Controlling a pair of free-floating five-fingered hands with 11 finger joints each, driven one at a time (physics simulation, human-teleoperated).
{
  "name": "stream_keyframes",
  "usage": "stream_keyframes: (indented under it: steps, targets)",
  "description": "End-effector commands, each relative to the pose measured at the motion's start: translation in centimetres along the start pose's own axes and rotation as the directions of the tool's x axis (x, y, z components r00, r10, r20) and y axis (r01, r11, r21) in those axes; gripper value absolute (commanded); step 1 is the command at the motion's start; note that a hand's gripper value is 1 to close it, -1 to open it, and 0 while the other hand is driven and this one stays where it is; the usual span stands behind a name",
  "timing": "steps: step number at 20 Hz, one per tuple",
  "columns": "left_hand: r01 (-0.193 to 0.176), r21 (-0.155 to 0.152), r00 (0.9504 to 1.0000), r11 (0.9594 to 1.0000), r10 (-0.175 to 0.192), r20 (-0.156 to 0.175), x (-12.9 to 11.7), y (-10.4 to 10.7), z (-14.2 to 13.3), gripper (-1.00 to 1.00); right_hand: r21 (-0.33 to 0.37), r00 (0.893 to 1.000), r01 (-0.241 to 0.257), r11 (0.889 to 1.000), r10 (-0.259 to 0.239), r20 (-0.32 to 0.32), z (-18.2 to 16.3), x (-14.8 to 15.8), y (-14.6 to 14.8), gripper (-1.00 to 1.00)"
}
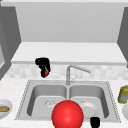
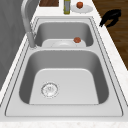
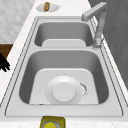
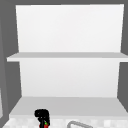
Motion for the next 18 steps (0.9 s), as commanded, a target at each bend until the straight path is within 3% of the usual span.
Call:
stream_keyframes:
  steps: [1, 10, 18]
  targets:
    - [0.022, 0.007, 0.9997, 0.9997, -0.022, 0.008, 2.0, -2.3, 2.5, 1.00, 0.000, 1.000, 0.000, 1.000, 0.000, 0.000, 0.0, 0.0, 0.0, 0.00]
    - [0.024, -0.004, 0.9997, 0.9997, -0.024, 0.003, 6.5, -7.3, 8.6, 1.00, 0.000, 1.000, 0.000, 1.000, 0.000, 0.000, 0.0, 0.0, 0.0, 0.00]
    - [-0.008, 0.012, 1.0000, 0.9999, 0.008, 0.005, 5.9, -10.0, 15.6, 1.00, 0.000, 1.000, 0.000, 1.000, 0.000, 0.000, 0.0, 0.0, 0.0, 0.00]
